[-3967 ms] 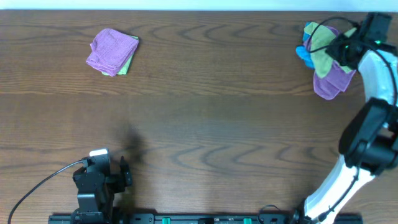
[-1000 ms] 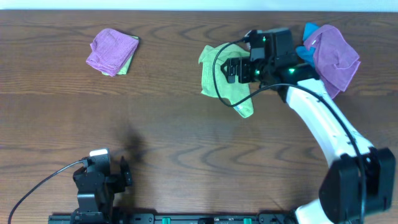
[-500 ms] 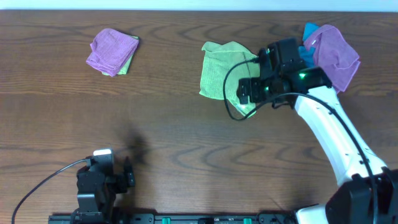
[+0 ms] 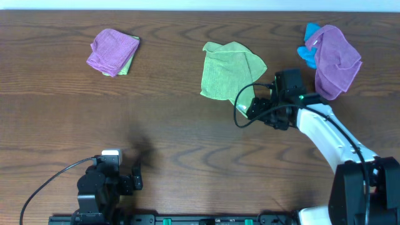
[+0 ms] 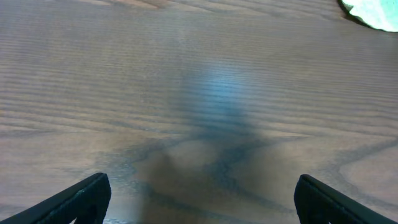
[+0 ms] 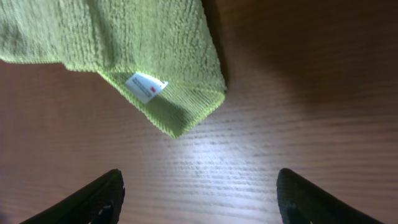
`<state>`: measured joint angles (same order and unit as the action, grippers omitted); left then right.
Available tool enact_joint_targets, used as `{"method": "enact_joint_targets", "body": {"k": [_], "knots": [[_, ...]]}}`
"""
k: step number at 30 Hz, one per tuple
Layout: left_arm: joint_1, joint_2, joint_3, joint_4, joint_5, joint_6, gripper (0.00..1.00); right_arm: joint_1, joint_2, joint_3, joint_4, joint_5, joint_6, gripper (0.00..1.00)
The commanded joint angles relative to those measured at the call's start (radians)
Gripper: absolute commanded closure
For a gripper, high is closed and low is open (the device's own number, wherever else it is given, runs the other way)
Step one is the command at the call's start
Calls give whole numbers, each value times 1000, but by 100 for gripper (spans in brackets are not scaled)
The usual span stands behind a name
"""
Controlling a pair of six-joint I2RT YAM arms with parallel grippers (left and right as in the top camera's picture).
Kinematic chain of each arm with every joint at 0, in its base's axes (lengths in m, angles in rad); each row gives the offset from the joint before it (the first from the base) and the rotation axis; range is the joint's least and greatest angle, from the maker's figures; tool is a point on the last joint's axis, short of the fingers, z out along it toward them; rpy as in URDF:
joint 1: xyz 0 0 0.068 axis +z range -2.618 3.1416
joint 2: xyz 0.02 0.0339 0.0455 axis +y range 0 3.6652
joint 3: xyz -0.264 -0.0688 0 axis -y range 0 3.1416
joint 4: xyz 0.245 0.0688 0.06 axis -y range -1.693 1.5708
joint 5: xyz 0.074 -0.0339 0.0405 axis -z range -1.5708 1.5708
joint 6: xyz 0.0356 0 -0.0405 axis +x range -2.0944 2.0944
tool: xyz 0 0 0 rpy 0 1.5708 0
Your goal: Fold the cloth
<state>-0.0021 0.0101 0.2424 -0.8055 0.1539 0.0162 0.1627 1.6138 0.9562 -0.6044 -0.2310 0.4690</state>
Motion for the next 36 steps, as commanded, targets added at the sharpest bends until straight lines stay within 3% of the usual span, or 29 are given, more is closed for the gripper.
{"method": "enact_joint_targets", "body": {"k": [1,15,36], "knots": [[2,-6,-11,-1,27,2,4,-6,6,-49,55,-57,108,23],[2,-6,-11,-2,31,-43,5,-4,6,-228,357,-62,342,36],[2,-6,-11,-2,31,-43,5,-4,13,-233,438,-32,399,38]]}}
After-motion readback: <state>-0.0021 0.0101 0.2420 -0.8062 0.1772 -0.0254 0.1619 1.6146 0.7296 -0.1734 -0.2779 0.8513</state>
